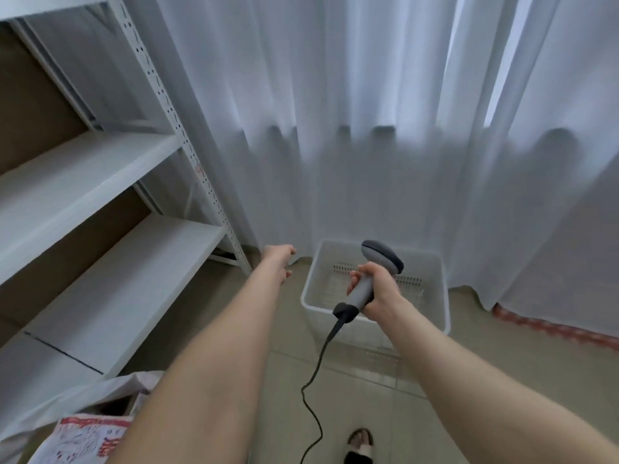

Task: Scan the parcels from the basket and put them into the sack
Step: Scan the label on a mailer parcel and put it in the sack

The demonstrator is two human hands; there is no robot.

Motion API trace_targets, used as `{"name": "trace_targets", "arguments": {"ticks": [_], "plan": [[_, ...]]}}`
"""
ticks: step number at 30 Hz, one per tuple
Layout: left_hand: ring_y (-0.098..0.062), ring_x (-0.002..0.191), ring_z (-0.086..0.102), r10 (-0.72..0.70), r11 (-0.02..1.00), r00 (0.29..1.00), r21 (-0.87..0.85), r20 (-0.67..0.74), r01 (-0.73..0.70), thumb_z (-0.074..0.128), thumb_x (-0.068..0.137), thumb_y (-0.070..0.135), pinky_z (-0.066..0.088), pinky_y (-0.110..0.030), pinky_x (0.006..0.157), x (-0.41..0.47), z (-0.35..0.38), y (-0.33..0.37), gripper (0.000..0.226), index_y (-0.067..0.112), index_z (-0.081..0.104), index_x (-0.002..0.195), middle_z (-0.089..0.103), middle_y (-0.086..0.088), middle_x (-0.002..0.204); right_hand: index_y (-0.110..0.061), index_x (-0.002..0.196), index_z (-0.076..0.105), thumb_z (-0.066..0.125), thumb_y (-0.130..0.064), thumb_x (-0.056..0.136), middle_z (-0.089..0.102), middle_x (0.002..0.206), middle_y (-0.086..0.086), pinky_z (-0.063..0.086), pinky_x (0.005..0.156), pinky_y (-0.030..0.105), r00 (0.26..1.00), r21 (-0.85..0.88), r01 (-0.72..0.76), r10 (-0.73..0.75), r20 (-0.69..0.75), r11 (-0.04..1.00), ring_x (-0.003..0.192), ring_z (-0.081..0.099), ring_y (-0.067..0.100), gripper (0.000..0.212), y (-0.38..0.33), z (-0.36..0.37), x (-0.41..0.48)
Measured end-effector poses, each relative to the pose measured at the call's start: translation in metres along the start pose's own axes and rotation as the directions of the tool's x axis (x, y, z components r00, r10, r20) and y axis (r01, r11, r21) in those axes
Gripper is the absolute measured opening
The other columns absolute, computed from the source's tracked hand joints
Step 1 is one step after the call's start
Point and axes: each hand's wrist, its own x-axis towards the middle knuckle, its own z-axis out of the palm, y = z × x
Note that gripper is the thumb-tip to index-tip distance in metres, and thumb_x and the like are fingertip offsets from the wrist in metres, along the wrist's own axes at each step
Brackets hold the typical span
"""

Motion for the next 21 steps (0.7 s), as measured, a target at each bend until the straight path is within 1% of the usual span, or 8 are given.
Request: {"name": "trace_targets", "arguments": {"ticks": [3, 7, 11, 12, 15, 17, 19, 21], "plan": [[-0.019, 0.087, 0.043, 0.003, 1.0, 0.999, 0.018, 0.042, -0.004, 0.057, 0.089, 0.009, 0.041, -0.027, 0.056, 0.04, 0.052, 0.019, 0.037, 0.003, 0.053, 0.125, 0.052, -0.019, 0.134, -0.005, 0.087, 0.056, 0.055, -0.002, 0.086, 0.061, 0.059, 0.004, 0.049, 0.055, 0.026, 0.999, 0.02, -0.008, 0.009, -0.041, 1.0, 0.045, 0.055, 0.011, 0.003, -0.035, -0.005, 0.045], [-0.022, 0.094, 0.05, -0.042, 0.997, 0.992, 0.065, 0.12, 0.034, 0.056, 0.09, 0.01, 0.041, -0.031, 0.07, 0.085, 0.119, 0.04, 0.04, 0.002, 0.051, 0.129, 0.051, -0.02, 0.134, -0.004, 0.09, 0.055, 0.056, -0.004, 0.088, 0.06, 0.065, 0.005, 0.05, 0.055, 0.028, 0.992, 0.003, -0.011, 0.012, -0.125, 1.0, 0.053, 0.055, 0.013, 0.002, -0.084, -0.015, 0.104], [-0.02, 0.091, 0.043, -0.092, 0.984, 0.98, 0.168, 0.178, 0.062, 0.055, 0.091, 0.009, 0.04, -0.03, 0.06, 0.127, 0.188, 0.051, 0.038, 0.001, 0.052, 0.128, 0.049, -0.022, 0.138, -0.004, 0.093, 0.055, 0.057, -0.006, 0.09, 0.061, 0.065, 0.006, 0.052, 0.051, 0.027, 0.977, 0.051, -0.037, 0.047, -0.209, 0.998, 0.054, 0.057, 0.014, 0.004, -0.128, -0.04, 0.16], [-0.021, 0.092, 0.046, -0.105, 0.979, 0.977, 0.194, 0.188, 0.068, 0.055, 0.091, 0.009, 0.041, -0.03, 0.058, 0.136, 0.205, 0.051, 0.036, 0.002, 0.053, 0.126, 0.049, -0.022, 0.137, -0.004, 0.093, 0.055, 0.057, -0.007, 0.09, 0.061, 0.065, 0.006, 0.053, 0.052, 0.028, 0.972, 0.066, -0.043, 0.057, -0.229, 0.997, 0.054, 0.057, 0.014, 0.005, -0.138, -0.048, 0.172], [-0.025, 0.105, 0.055, -0.148, 0.964, 0.962, 0.249, 0.229, 0.089, 0.055, 0.092, 0.009, 0.041, -0.03, 0.07, 0.16, 0.256, 0.049, 0.034, 0.001, 0.055, 0.125, 0.051, -0.021, 0.135, -0.003, 0.09, 0.055, 0.057, -0.008, 0.09, 0.06, 0.065, 0.006, 0.052, 0.053, 0.03, 0.956, 0.105, -0.055, 0.083, -0.28, 0.993, 0.055, 0.057, 0.015, 0.005, -0.166, -0.074, 0.211], [-0.022, 0.093, 0.047, -0.183, 0.956, 0.951, 0.27, 0.247, 0.114, 0.054, 0.092, 0.008, 0.039, -0.03, 0.075, 0.177, 0.289, 0.045, 0.034, 0.001, 0.055, 0.125, 0.055, -0.021, 0.129, -0.003, 0.087, 0.056, 0.058, -0.008, 0.09, 0.061, 0.066, 0.006, 0.052, 0.054, 0.031, 0.943, 0.117, -0.076, 0.11, -0.314, 0.99, 0.056, 0.057, 0.015, 0.006, -0.184, -0.089, 0.239], [-0.021, 0.092, 0.043, -0.204, 0.952, 0.945, 0.276, 0.256, 0.131, 0.053, 0.093, 0.008, 0.039, -0.031, 0.077, 0.196, 0.318, 0.04, 0.033, 0.002, 0.057, 0.125, 0.055, -0.015, 0.111, -0.003, 0.086, 0.056, 0.058, -0.008, 0.09, 0.06, 0.066, 0.007, 0.052, 0.058, 0.032, 0.931, 0.13, -0.1, 0.139, -0.338, 0.986, 0.058, 0.057, 0.016, 0.007, -0.198, -0.105, 0.27], [-0.021, 0.094, 0.044, -0.214, 0.95, 0.944, 0.279, 0.252, 0.141, 0.052, 0.094, 0.007, 0.04, -0.032, 0.079, 0.219, 0.347, 0.034, 0.032, 0.004, 0.057, 0.125, 0.048, -0.009, 0.105, -0.003, 0.084, 0.056, 0.058, -0.008, 0.091, 0.06, 0.067, 0.007, 0.052, 0.06, 0.032, 0.928, 0.137, -0.13, 0.169, -0.333, 0.982, 0.06, 0.057, 0.017, 0.008, -0.21, -0.12, 0.304]]}}
